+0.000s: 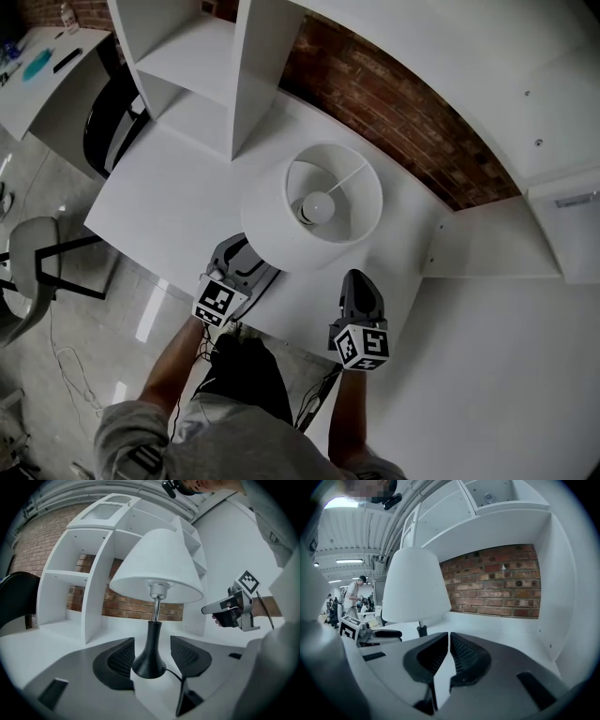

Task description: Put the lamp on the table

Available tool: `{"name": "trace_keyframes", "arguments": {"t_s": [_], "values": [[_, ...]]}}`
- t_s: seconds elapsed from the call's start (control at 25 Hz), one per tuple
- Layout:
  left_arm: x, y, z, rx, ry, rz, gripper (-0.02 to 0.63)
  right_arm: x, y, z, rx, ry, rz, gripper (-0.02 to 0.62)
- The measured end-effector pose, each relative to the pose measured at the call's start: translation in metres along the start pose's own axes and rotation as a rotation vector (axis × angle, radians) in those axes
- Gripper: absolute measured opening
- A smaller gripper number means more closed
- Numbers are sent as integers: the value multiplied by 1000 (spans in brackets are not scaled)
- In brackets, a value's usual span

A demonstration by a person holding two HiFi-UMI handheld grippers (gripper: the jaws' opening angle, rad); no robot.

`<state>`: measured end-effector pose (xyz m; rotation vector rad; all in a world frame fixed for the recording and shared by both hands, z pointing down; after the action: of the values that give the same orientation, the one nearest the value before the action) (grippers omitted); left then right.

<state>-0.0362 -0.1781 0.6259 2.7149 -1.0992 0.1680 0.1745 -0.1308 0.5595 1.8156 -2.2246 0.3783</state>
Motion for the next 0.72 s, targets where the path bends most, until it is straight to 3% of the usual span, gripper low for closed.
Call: {"name": "trace_keyframes", "arguments": {"t_s": [0.4,0.72], "values": [[-28,-8,31,-31,32,32,202,-5,16,32,-10,-8,13,31],[-44,-26,63,-13,46,-5,164,-21,32,45,-32,-20,36,31]]}}
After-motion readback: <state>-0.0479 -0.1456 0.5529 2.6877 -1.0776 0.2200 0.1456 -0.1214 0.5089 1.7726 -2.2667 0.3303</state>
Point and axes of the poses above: the fingertips, and each gripper's own axes: x forward along the fingers, y to its left, z out of its top, the point moved 3 cm from there along -x, backward along the fingers, and after that the axes turned 1 degree about -z, right-handed, at the moved point
